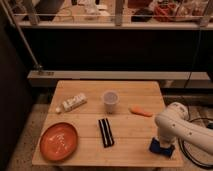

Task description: Wipe the white sponge on the table

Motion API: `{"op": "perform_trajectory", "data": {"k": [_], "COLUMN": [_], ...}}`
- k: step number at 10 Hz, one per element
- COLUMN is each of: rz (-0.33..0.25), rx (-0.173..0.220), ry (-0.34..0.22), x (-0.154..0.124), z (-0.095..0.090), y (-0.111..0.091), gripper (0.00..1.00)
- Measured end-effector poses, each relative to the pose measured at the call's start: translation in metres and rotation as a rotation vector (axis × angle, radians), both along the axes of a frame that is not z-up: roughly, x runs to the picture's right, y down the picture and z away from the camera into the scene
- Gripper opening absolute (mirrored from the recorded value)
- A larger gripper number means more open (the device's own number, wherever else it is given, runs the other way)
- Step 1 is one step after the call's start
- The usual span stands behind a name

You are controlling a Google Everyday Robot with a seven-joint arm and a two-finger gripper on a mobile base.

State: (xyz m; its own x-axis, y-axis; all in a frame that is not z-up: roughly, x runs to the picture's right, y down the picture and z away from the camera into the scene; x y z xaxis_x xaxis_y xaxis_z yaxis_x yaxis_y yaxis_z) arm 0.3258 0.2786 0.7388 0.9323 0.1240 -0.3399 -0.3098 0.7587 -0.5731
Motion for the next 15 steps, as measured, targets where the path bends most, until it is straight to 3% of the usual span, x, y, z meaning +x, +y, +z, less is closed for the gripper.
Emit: {"op": "perform_trajectory", "data": {"k": [3,5,7,10,15], "rz": [-0.004,-0.046,-0.111,-0.186,-0.179], "rx": [0.031,0.014,0.0,-0.017,-0.018], "ry": [0.028,-0.003,-0.058,-0.122,-0.121], "x": [0.012,0.008,-0.015,-0.051,-0.048], "z": [0.014,0.035,0.072,0.109,0.106], "y": [-0.015,-0.021,-0.043,-0.06,-0.06], "gripper": [0.0,0.0,0.0,0.0,0.0]}}
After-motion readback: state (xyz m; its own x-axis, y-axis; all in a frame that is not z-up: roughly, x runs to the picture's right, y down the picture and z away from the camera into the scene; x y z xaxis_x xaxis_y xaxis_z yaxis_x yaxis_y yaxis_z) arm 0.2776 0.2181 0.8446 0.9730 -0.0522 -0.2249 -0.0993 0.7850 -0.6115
